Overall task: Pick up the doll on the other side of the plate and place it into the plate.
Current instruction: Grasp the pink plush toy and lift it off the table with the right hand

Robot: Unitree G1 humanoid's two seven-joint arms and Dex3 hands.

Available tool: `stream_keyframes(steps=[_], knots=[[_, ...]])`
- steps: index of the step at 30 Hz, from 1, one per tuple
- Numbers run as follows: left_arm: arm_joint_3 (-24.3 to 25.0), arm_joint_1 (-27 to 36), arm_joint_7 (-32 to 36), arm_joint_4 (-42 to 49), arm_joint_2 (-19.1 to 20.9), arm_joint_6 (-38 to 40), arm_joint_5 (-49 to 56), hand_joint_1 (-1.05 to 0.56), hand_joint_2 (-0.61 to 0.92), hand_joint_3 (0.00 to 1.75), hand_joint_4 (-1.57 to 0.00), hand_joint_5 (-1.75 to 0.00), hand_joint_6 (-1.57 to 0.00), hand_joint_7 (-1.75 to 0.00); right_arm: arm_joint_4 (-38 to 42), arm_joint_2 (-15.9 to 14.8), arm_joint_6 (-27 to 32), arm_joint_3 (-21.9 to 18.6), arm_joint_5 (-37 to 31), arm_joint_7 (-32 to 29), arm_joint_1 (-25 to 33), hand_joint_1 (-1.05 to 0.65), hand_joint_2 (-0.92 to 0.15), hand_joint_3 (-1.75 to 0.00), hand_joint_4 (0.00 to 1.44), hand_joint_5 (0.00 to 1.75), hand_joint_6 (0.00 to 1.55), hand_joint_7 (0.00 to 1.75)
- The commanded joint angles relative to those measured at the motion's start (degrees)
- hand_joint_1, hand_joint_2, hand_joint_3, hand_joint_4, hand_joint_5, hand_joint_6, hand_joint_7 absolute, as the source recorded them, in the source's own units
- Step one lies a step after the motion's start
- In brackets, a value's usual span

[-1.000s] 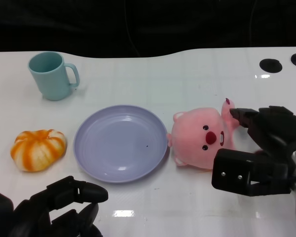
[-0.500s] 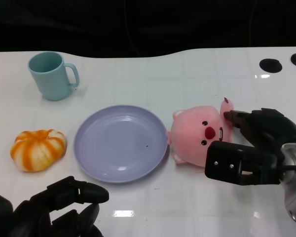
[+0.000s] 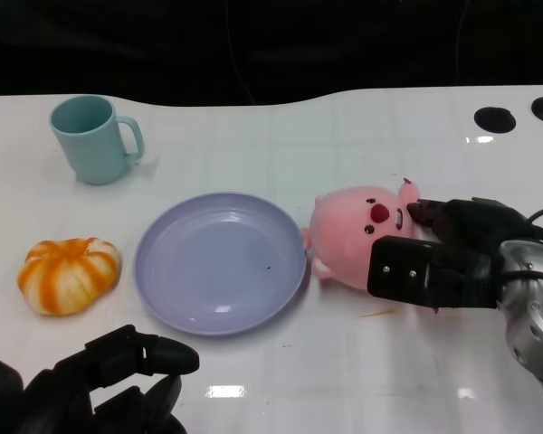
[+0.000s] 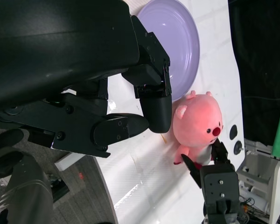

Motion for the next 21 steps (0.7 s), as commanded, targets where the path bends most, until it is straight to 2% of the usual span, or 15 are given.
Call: stream_keyframes(steps=[1, 9, 14, 17, 18, 20, 21], knots=[[0.55, -0.04, 0.99, -0.37, -0.5, 0.25, -0.25, -0.23, 0.92, 0.5, -0.51, -1.7, -0.56, -1.21, 6.04, 0.67, -0.97, 1.27, 1.51, 0.53, -2.88, -0.62, -0.88, 0.0, 0.17, 0.17, 0.31, 0.0], [0.05, 0.8, 1.6, -0.84, -0.58, 0.02, 0.09, -0.24, 0.9, 0.49, -0.57, -1.69, -0.57, -1.24, 21.17, 2.6, -5.79, 5.72, 2.12, 0.98, -10.83, -0.79, -0.92, -0.01, 0.21, 0.1, 0.3, 0.0], [-0.13, 1.7, 2.02, -1.75, -0.69, 0.26, 0.13, -0.25, 0.88, 0.5, -0.59, -1.69, -0.58, -1.26, 29.83, 4.49, -8.7, 8.4, 1.69, -0.87, -14.32, -0.76, -0.92, 0.0, 0.27, 0.1, 0.32, 0.01], [-0.33, 2.27, 2.14, -2.36, -0.64, 0.02, 0.38, -0.25, 0.87, 0.51, -0.59, -1.68, -0.58, -1.25, 34.05, 5.43, -11.27, 9.73, 1.27, -5.39, -15.01, -0.67, -0.91, 0.0, 0.34, 0.1, 0.41, 0.03], [-0.34, 2.44, 2.13, -2.44, -0.7, -0.08, 0.35, -0.25, 0.87, 0.52, -0.59, -1.68, -0.58, -1.25, 35.15, 5.67, -12.17, 10.08, 1.08, -7.34, -15.02, -0.6, -0.9, 0.0, 0.43, 0.1, 0.52, 0.05], [-0.33, 2.88, 2.12, -2.56, -0.9, -0.28, 0.21, -0.25, 0.87, 0.52, -0.59, -1.68, -0.58, -1.25, 37.06, 6.15, -13.95, 10.54, 0.73, -12.3, -14.65, -0.52, -0.9, 0.0, 0.53, 0.1, 0.64, 0.06], [-0.33, 3.15, 2.18, -2.77, -1.01, -0.27, 0.12, -0.25, 0.87, 0.53, -0.59, -1.68, -0.58, -1.25, 37.66, 6.25, -14.78, 10.57, 0.8, -14.48, -14.4, -0.46, -0.91, -0.01, 0.66, 0.1, 0.8, 0.06]])
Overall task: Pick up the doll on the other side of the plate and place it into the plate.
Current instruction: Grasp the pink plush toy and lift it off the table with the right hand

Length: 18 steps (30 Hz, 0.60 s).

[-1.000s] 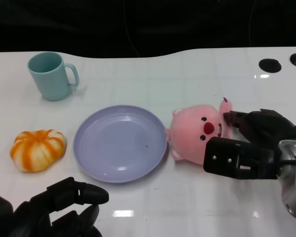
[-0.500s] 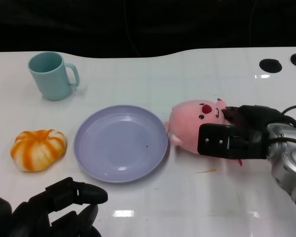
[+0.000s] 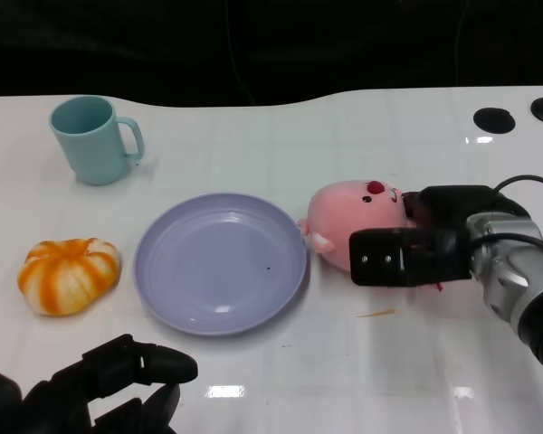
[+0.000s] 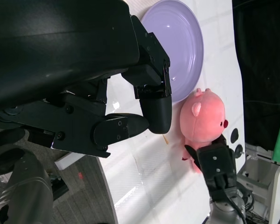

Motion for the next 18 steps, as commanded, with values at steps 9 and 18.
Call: stream_keyframes(steps=[9, 18], knots=[[-0.89, 1.0, 0.47, -1.67, 0.57, -0.76, 1.35, -0.27, 0.87, 0.54, -0.59, -1.68, -0.57, -1.26, 4.08, 0.82, -7.21, -1.0, 2.59, -13.01, 4.3, -0.34, -0.92, -0.09, 0.89, 0.8, 1.07, 0.02], [-1.04, -0.34, 0.44, -0.09, 0.09, -0.84, 1.75, -0.25, 0.87, 0.54, -0.59, -1.68, -0.58, -1.25, 4.08, 0.67, -6.86, -0.7, 2.72, -13.74, 4.34, -0.34, -0.92, -0.2, 0.71, 1.31, 1.01, 0.01]])
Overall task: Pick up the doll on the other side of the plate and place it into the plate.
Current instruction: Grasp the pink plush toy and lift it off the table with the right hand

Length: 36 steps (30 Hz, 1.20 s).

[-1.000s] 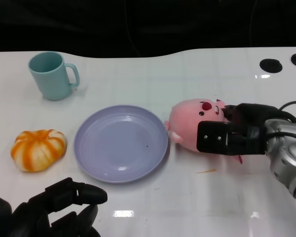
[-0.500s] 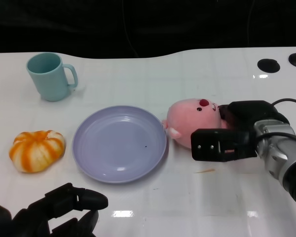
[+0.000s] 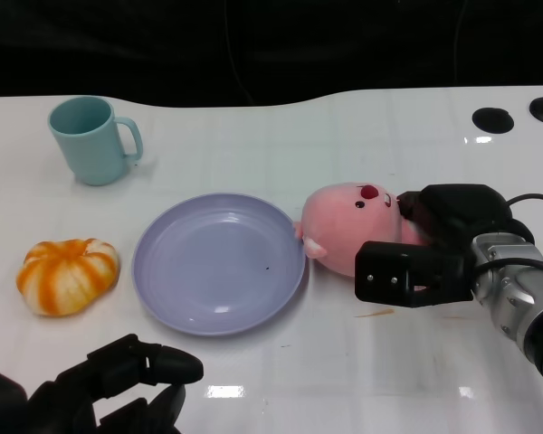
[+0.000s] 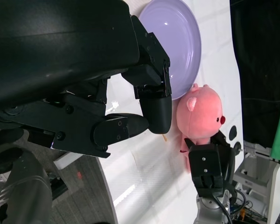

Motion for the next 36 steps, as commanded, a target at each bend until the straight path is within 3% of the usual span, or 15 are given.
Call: stream_keyframes(steps=[1, 5, 8, 12, 14, 16, 18, 19, 22, 25, 26, 29, 36], knots=[[-0.09, -0.41, 0.31, 0.77, 0.44, -0.7, 0.92, -0.25, 0.87, 0.54, -0.6, -1.68, -0.58, -1.25, 1.09, 0.56, -0.36, 0.3, 0.66, 0.51, 2.55, -0.33, -0.92, -0.2, 0.72, 1.33, 1.02, 0.01], [-0.22, -0.37, 0.04, 1.33, -0.09, -1.15, 1.2, -0.25, 0.87, 0.54, -0.59, -1.68, -0.58, -1.26, 0.86, 0.38, -1.01, -0.4, 1.4, -1.7, 3.35, -0.31, -0.92, -0.19, 0.72, 1.41, 1.07, 0.03], [0.03, 0.03, -0.16, 1.44, -0.67, -1.34, 0.75, -0.23, 0.88, 0.55, -0.59, -1.68, -0.58, -1.26, 0.75, 0.41, -1.06, -0.75, 1.84, -3.31, 3.8, -0.31, -0.92, -0.18, 0.69, 1.37, 1.13, 0.05], [0.31, 0.6, -0.89, 1.16, 0.61, -1.96, 1.6, -0.23, 0.89, 0.54, -0.59, -1.68, -0.59, -1.25, -0.14, 0.86, -0.45, -2.15, 2.83, -7.58, 4.34, -0.3, -0.92, -0.15, 0.76, 1.46, 1.11, 0.04], [0.48, 0.62, -1.21, 1.16, 1.25, -2.3, 1.86, -0.25, 0.88, 0.53, -0.59, -1.68, -0.58, -1.25, -0.16, 1.14, -0.28, -2.76, 3.17, -9.17, 4.37, -0.28, -0.92, -0.14, 0.77, 1.62, 1.21, 0.11], [0.74, 0.83, -1.63, 1.48, 1.6, -2.75, 1.86, -0.26, 0.88, 0.53, -0.59, -1.67, -0.58, -1.25, -0.53, 1.48, 0.28, -3.73, 3.82, -11.04, 4.41, -0.27, -0.92, -0.13, 0.77, 1.71, 1.21, 0.19], [0.98, 1.07, -1.99, 1.77, 1.79, -3.21, 1.72, -0.26, 0.88, 0.53, -0.59, -1.67, -0.58, -1.25, -0.87, 1.54, 0.19, -4.49, 4.45, -12.55, 4.48, -0.27, -0.92, -0.13, 0.79, 1.74, 0.9, 0.87], [1.11, 1.16, -2.1, 1.89, 1.77, -3.36, 1.51, -0.27, 0.87, 0.53, -0.59, -1.66, -0.58, -1.25, -1.13, 1.35, -0.25, -4.93, 4.8, -13.23, 4.55, -0.26, -0.92, -0.14, 0.82, 1.74, 0.76, 1.29], [0.97, 1.23, -1.94, 1.81, 2.19, -3.27, 1.77, -0.27, 0.88, 0.52, -0.59, -1.64, -0.57, -1.23, -2.25, 0.67, -1.58, -6.81, 6.38, -14.62, 4.79, -0.24, -0.91, -0.22, 0.88, 1.75, 0.67, 1.68], [0.67, 1.26, -1.85, 1.9, 2.34, -3.44, 2.03, -0.26, 0.89, 0.51, -0.58, -1.63, -0.57, -1.22, -3.2, -0.07, -3.08, -8.0, 7.36, -15.5, 5.1, -0.21, -0.67, -0.75, 0.91, 1.75, 0.69, 1.74], [0.58, 1.17, -1.84, 2.03, 2.24, -3.47, 2.0, -0.26, 0.89, 0.51, -0.58, -1.63, -0.57, -1.22, -3.47, -0.35, -3.59, -8.31, 7.55, -15.91, 5.17, -0.22, -0.65, -0.81, 0.9, 1.75, 0.69, 1.74], [0.28, 0.89, -1.8, 2.37, 1.99, -3.62, 1.97, -0.26, 0.89, 0.5, -0.58, -1.64, -0.58, -1.23, -4.26, -1.03, -4.15, -9.17, 8.08, -16.43, 5.16, -0.23, -0.58, -0.93, 0.91, 1.75, 0.71, 1.75], [-0.19, 0.73, -1.5, 2.74, 1.91, -3.82, 2.3, -0.25, 0.9, 0.49, -0.58, -1.65, -0.58, -1.23, -6.0, -1.62, -3.84, -11.49, 9.31, -16.37, 4.36, -0.22, -0.54, -1.02, 0.93, 1.75, 0.71, 1.75]])
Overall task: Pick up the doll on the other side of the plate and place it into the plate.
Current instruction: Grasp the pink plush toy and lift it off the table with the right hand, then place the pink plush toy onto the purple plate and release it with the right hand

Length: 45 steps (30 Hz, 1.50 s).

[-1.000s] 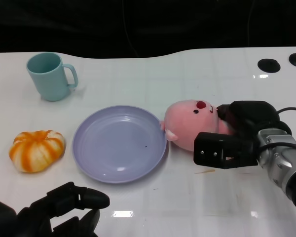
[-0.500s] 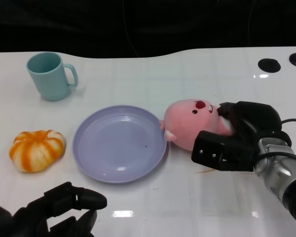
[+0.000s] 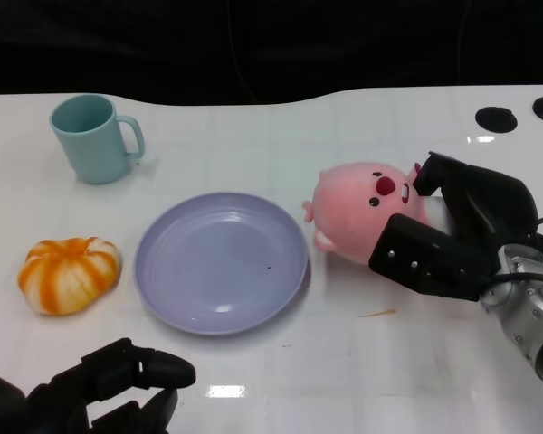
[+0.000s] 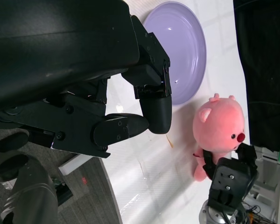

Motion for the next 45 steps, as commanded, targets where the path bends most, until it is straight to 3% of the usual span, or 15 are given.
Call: stream_keyframes(steps=[1, 11, 19, 24, 26, 31, 39, 45], knots=[[-0.11, -0.04, -0.04, 0.31, 0.34, -0.86, 0.69, -0.25, 0.91, 0.48, -0.57, -1.65, -0.58, -1.23, -0.92, -1.11, -0.19, -1.57, 1.12, -0.49, -0.93, -0.22, -0.54, -1.04, 0.93, 1.75, 0.71, 1.75], [-0.86, -0.13, -0.13, 1.28, -0.14, -1.68, 1.22, -0.23, 0.91, 0.5, -0.55, -1.66, -0.57, -1.25, -2.5, 0.16, -2.01, -3.47, 2.67, 0.3, -4.76, -0.25, -0.48, -1.14, 0.93, 1.75, 0.71, 1.75], [-2.22, -0.08, 0.18, 1.87, -0.48, -2.8, 2.57, -0.24, 0.87, 0.56, -0.55, -1.67, -0.56, -1.27, -6.26, 3.2, -4.32, -3.46, 3.82, 3.16, -6.93, -0.22, -0.49, -1.09, 0.97, 1.75, 0.71, 1.75], [-3.32, 0.23, -0.31, 2.17, 0.01, -4.28, 3.87, -0.26, 0.87, 0.57, -0.56, -1.68, -0.56, -1.27, -8.37, 5.99, -6.17, -3.07, 3.92, 4.71, -7.86, -0.2, -0.43, -1.22, 0.93, 1.75, 0.77, 1.75], [-3.6, 0.34, -0.38, 2.09, -0.14, -4.44, 4.01, -0.25, 0.87, 0.57, -0.56, -1.69, -0.56, -1.28, -9.05, 7.15, -6.72, -2.34, 3.13, 4.72, -8.43, -0.19, -0.36, -1.3, 0.98, 1.75, 0.78, 1.75], [-4.48, 0.48, -0.02, 1.75, -0.25, -4.57, 4.54, -0.25, 0.86, 0.59, -0.55, -1.7, -0.55, -1.29, -10.12, 10.66, -4.31, -1.1, 3.24, 9.94, -10.27, -0.21, -0.37, -1.35, 0.98, 1.75, 0.76, 1.74], [-5.78, 0.67, 0.19, 1.49, -0.23, -5.09, 5.75, -0.24, 0.84, 0.62, -0.55, -1.72, -0.55, -1.29, -8.95, 16.04, -2.93, 2.74, 0.9, 11.2, -10.56, -0.21, -0.36, -1.27, 0.95, 1.75, 0.75, 1.75], [-5.91, 0.83, 0.03, 1.48, -0.57, -5.15, 5.46, -0.24, 0.83, 0.65, -0.54, -1.73, -0.53, -1.29, -6.74, 17.67, -4.18, 5.16, 0.21, 11.88, -9.56, -0.21, -0.38, -1.2, 0.96, 1.75, 0.72, 1.75]])
